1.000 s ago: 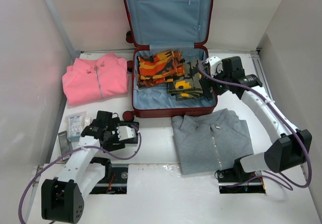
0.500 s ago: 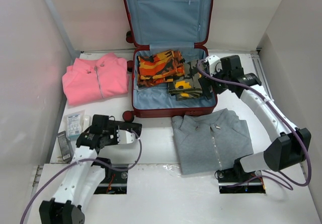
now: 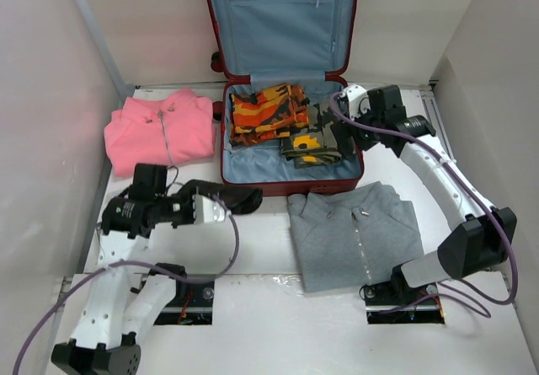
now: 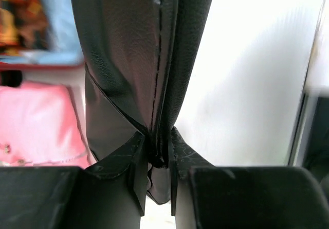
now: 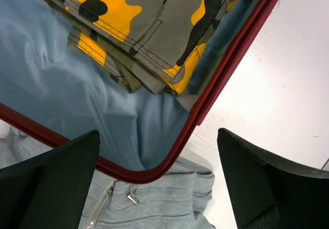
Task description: Pack the luggage
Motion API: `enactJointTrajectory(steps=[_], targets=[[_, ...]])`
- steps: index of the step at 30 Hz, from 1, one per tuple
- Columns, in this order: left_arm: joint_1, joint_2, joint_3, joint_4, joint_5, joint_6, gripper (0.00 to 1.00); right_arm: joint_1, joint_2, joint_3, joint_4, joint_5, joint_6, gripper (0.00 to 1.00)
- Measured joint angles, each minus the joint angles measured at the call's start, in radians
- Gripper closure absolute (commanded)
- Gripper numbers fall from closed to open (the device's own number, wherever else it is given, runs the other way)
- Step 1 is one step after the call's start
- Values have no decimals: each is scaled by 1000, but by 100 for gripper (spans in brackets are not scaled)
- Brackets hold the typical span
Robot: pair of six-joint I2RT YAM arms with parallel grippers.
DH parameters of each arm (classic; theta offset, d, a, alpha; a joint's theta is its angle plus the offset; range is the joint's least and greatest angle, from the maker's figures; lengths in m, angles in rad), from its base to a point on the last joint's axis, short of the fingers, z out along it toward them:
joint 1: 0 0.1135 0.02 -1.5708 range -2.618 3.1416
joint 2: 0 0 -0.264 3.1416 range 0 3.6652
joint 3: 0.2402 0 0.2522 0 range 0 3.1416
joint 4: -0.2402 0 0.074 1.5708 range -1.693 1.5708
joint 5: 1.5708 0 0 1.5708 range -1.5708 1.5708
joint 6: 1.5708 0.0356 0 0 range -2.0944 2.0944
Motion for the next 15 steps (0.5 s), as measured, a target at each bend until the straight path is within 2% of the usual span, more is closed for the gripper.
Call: enactJointTrajectory(steps=[3,7,11,15], targets=[[-1,97,130,54,93,-190,100,0,29,21,-1,0,-2,0],[-6,247,283,267,158,-451,100,0,58,30,0,0,-7,0],[-46,385,319,531,121,-629,100,-2,64,30,0,0,-8,0],[-151,499,326,698,45,-704,100,-29,64,31,1,0,-8,0]])
